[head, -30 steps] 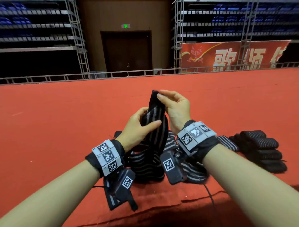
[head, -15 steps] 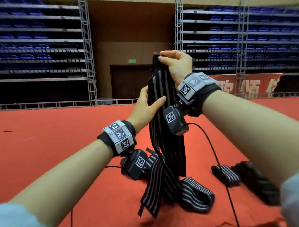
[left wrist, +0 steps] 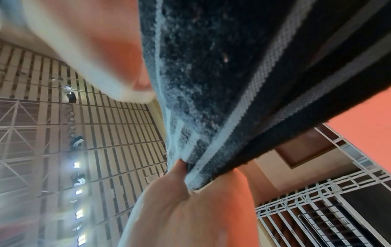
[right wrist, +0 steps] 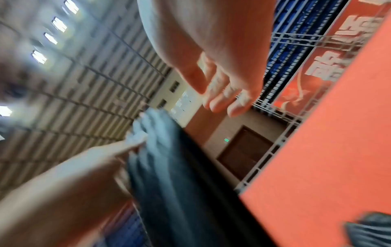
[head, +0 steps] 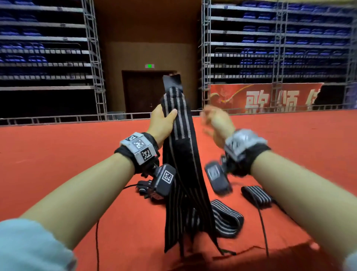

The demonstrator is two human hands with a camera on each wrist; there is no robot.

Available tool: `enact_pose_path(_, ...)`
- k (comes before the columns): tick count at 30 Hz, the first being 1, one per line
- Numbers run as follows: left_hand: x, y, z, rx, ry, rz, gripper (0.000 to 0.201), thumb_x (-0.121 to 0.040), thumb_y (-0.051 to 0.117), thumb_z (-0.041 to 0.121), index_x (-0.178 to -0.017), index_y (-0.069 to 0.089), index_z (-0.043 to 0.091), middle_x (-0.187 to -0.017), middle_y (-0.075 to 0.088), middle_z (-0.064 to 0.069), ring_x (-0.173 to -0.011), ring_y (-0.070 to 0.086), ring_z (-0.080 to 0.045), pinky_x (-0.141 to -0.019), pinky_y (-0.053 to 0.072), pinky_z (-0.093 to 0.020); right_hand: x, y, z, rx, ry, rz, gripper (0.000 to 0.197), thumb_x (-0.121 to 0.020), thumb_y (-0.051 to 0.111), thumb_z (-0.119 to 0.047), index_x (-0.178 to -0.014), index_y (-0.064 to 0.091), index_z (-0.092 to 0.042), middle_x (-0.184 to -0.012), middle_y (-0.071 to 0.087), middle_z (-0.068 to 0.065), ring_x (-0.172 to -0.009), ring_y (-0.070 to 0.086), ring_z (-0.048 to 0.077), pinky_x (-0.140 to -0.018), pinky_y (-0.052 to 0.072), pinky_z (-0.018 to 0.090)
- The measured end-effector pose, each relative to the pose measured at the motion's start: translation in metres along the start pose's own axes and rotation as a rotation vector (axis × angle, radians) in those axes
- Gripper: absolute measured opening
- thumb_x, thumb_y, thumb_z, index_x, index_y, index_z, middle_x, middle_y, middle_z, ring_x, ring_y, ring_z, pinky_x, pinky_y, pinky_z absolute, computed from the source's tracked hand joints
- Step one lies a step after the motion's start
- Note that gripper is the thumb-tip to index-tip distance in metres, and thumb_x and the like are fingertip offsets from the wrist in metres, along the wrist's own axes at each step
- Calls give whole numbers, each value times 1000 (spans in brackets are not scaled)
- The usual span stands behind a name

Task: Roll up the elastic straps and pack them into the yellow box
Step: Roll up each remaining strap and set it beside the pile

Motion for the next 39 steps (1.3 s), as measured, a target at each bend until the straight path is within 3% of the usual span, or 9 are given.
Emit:
enact_pose_path(5,-5,-3,-1,54,-20,12,23,-97,51,6,-118,59,3,-113,66,-11,-101,65,-21,-89,53,-33,51,14,218,885,70,-664,20,-94,52,-11,-103,69,-15,-103,67,9,-87,57,16,-81,51,36)
enact_pose_path(10,-6,-13,5,59,-2,7,19,-97,51,8,-114,60,9,-113,68,-10,-102,67,-22,-91,54,-38,60,32,305,1128,172,-819,26,-84,60,-25,-86,65,0,-76,60,10,-80,53,22,-82,50,41)
enact_pose_path(13,-12,-33,21,99,30,57,19,-97,51,9,-115,59,8,-111,68,-9,-101,68,-21,-88,55,-36,79,24,306,1120,335,-698,56,-50,69,-52,-92,70,-15,-94,73,5,-90,69,20,-84,56,34)
enact_pose_path(17,-12,-40,26,141,-51,-15,19,-98,51,10,-115,60,8,-110,69,-11,-98,69,-22,-85,56,-38,47,15,261,907,308,-308,40,-83,68,-34,-115,63,-10,-102,65,7,-107,63,26,-76,42,22)
enact_pose_path(22,17,-23,-5,168,-157,-150,20,-99,48,7,-116,58,8,-103,69,-6,-85,69,-15,-73,58,-26,0,11,161,311,301,-23,72,-99,49,-35,-151,14,0,-155,26,18,-143,28,31,-115,24,37)
enact_pose_path(26,30,-13,-41,132,-231,-175,27,-100,47,9,-126,54,6,-113,67,-11,-93,68,-17,-77,57,-26,13,30,71,-6,145,-230,62,-99,29,-57,-116,66,-11,-111,69,4,-99,63,18,-85,45,37)
enact_pose_path(29,37,-6,-53,118,-227,-154,29,-101,46,15,-128,53,8,-116,67,-12,-100,68,-20,-81,56,-28,29,43,36,-39,43,-360,54,-95,45,-56,-101,65,-6,-69,57,0,-52,49,10,-50,36,23)
enact_pose_path(35,45,-5,-56,108,-209,-151,32,-103,41,23,-115,62,3,-107,70,-17,-98,69,-28,-86,56,-38,37,40,43,-29,-86,-351,19,-94,58,-13,-109,64,-2,-68,59,-2,-49,43,7,-48,33,20)
enact_pose_path(39,51,-10,-59,68,-217,-196,28,-102,45,19,-114,63,1,-100,70,-15,-78,69,-19,-64,56,-26,47,42,49,-173,-3,-351,25,-95,52,-5,-117,65,-5,-85,62,5,-58,47,9,-52,41,17)
Point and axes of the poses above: each hand's wrist, its own x-axis away from the middle knuckle, its own y-axis out of the palm, z = x × y, the point moved 7 cm from there along -x, towards the middle knuckle
